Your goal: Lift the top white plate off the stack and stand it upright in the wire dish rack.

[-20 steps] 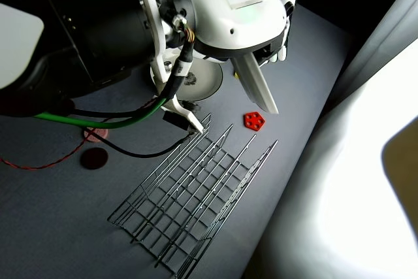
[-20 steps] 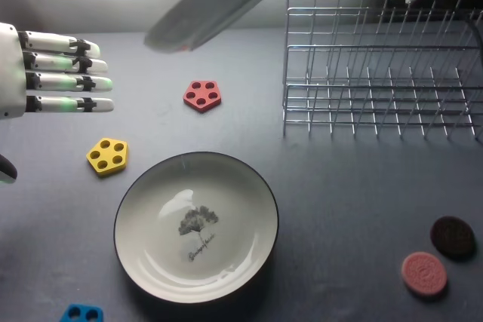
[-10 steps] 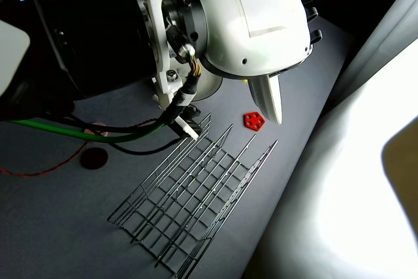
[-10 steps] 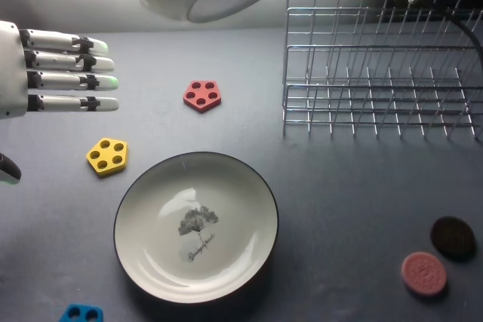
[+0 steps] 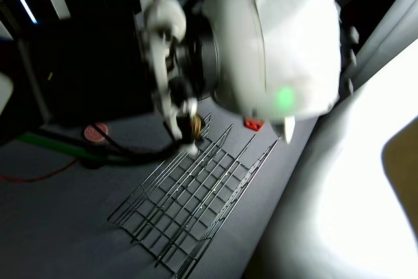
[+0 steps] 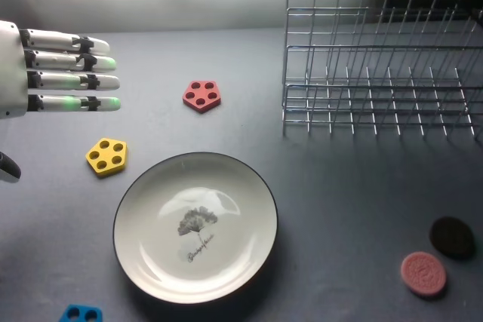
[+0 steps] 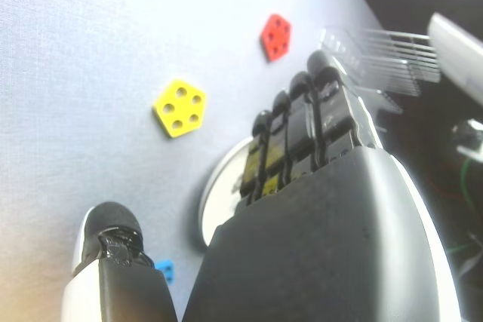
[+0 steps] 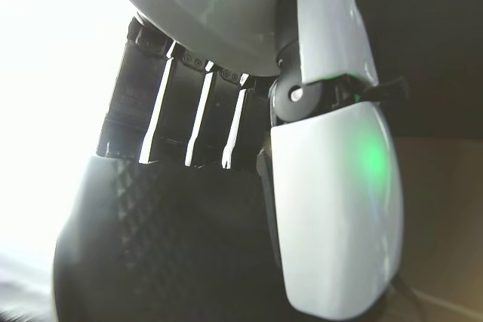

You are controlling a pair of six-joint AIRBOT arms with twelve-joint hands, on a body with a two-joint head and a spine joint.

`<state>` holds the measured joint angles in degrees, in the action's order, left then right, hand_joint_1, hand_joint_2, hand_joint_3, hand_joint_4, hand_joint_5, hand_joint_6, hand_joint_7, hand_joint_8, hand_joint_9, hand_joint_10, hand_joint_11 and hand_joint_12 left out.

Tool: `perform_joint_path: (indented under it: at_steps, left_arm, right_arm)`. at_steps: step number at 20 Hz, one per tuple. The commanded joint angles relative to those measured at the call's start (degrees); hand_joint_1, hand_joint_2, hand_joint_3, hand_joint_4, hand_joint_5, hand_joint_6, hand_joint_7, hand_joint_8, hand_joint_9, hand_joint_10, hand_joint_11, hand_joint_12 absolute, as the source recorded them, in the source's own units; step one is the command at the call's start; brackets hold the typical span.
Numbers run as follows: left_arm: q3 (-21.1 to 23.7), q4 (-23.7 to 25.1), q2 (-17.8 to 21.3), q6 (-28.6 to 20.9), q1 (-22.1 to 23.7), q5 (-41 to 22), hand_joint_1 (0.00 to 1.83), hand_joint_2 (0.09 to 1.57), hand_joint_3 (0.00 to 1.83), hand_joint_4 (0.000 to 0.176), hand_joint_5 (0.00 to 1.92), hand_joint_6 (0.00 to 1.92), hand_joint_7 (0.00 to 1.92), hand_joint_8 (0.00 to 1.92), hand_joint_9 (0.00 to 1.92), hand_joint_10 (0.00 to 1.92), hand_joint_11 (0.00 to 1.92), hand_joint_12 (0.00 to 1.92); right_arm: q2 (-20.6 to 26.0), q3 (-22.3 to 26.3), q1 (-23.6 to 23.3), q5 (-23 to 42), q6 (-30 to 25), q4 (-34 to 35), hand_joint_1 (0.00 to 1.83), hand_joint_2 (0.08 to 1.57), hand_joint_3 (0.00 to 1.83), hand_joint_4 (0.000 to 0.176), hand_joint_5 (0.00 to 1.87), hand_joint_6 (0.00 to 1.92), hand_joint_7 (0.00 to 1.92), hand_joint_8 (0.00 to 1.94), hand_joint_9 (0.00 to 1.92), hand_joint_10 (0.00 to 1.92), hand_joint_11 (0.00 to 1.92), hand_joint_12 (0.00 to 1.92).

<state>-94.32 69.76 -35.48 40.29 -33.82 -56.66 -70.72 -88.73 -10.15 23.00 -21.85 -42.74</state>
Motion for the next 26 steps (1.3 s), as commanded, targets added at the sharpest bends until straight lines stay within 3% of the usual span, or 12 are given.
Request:
perform_joint_path:
  at_steps: [1, 5, 9, 13, 15, 18, 22, 23, 24, 26]
  left_arm:
    - [0.00, -4.14, 0.67, 0.49, 1.18, -3.04, 0.23, 0.96, 0.00, 0.000, 0.03, 0.01, 0.04, 0.01, 0.02, 0.00, 0.01, 0.23]
    - [-0.32, -4.14, 0.66, 0.50, 1.18, -3.53, 0.22, 0.96, 0.00, 0.000, 0.07, 0.00, 0.08, 0.01, 0.09, 0.01, 0.03, 0.26]
    - [-0.32, -4.15, 0.65, 0.48, 1.20, -3.41, 0.22, 0.97, 0.00, 0.000, 0.07, 0.00, 0.07, 0.00, 0.07, 0.00, 0.02, 0.27]
    - [-0.28, -4.14, 0.67, 0.46, 1.20, -3.64, 0.22, 0.97, 0.00, 0.000, 0.05, 0.00, 0.07, 0.00, 0.08, 0.00, 0.00, 0.34]
    - [-0.26, -4.15, 0.67, 0.43, 1.23, -3.66, 0.24, 0.96, 0.00, 0.000, 0.06, 0.00, 0.07, 0.00, 0.09, 0.00, 0.00, 0.42]
    - [-0.27, -4.15, 0.67, 0.44, 1.23, -3.68, 0.25, 0.95, 0.00, 0.000, 0.04, 0.00, 0.06, 0.00, 0.07, 0.00, 0.00, 0.31]
    - [-0.27, -4.11, 0.67, 0.45, 1.23, -3.87, 0.24, 0.96, 0.00, 0.000, 0.03, 0.00, 0.06, 0.00, 0.07, 0.00, 0.00, 0.36]
    - [-0.27, -4.11, 0.67, 0.44, 1.24, -3.87, 0.21, 0.96, 0.00, 0.000, 0.03, 0.00, 0.06, 0.00, 0.07, 0.00, 0.00, 0.37]
    - [-0.27, -4.11, 0.68, 0.44, 1.24, -3.94, 0.20, 0.95, 0.00, 0.000, 0.05, 0.00, 0.07, 0.00, 0.09, 0.00, 0.00, 0.45]
    - [-0.28, -4.10, 0.69, 0.46, 1.24, -4.04, 0.23, 0.94, 0.00, 0.000, 0.07, 0.00, 0.09, 0.00, 0.10, 0.00, 0.00, 0.49]
  right_arm:
    - [0.56, -0.33, -0.99, 6.57, -2.32, 3.26, 1.49, 1.09, 0.00, 0.000, 0.86, 1.15, 0.98, 0.79, 0.98, 0.89, 1.00, 1.32]
    - [0.56, -1.47, -0.96, 6.30, -6.45, 2.54, 1.49, 1.08, 0.00, 0.000, 0.88, 1.12, 1.01, 0.72, 1.02, 0.83, 1.01, 1.30]
    - [0.56, -1.78, -0.97, 6.53, -6.82, 3.54, 1.49, 1.09, 0.00, 0.000, 0.84, 1.15, 1.00, 0.75, 1.01, 0.86, 0.98, 1.35]
    - [0.50, -2.27, -1.33, 6.88, -6.82, 5.73, 1.49, 1.06, 0.00, 0.000, 0.91, 1.09, 1.07, 0.64, 1.05, 0.77, 1.00, 1.30]
    - [0.42, -2.52, -1.61, 6.33, -6.82, 6.89, 1.49, 1.08, 0.00, 0.000, 0.86, 1.15, 1.01, 0.74, 1.03, 0.79, 1.00, 1.31]
    - [0.33, -2.96, -2.10, 5.63, -6.84, 7.90, 1.49, 1.07, 0.00, 0.000, 0.86, 1.14, 1.02, 0.71, 1.06, 0.78, 1.00, 1.31]
    - [0.28, -4.11, -2.80, 3.66, -13.10, 7.82, 1.50, 1.05, 0.00, 0.000, 0.91, 1.04, 1.10, 0.60, 1.11, 0.69, 1.04, 1.26]
    - [0.28, -4.20, -3.16, 3.28, -14.85, 7.12, 1.41, 1.07, 0.00, 0.000, 0.91, 1.11, 1.08, 0.69, 1.10, 0.82, 1.09, 0.84]
    - [0.28, -4.18, -3.56, 2.98, -16.77, 6.22, 1.39, 1.09, 0.00, 0.000, 0.88, 1.16, 1.06, 0.75, 1.05, 0.91, 1.15, 0.62]
    - [0.43, -4.10, -4.02, 1.99, -20.34, 5.00, 1.38, 1.09, 0.00, 0.000, 0.89, 1.16, 1.05, 0.76, 1.06, 0.92, 1.21, 0.46]
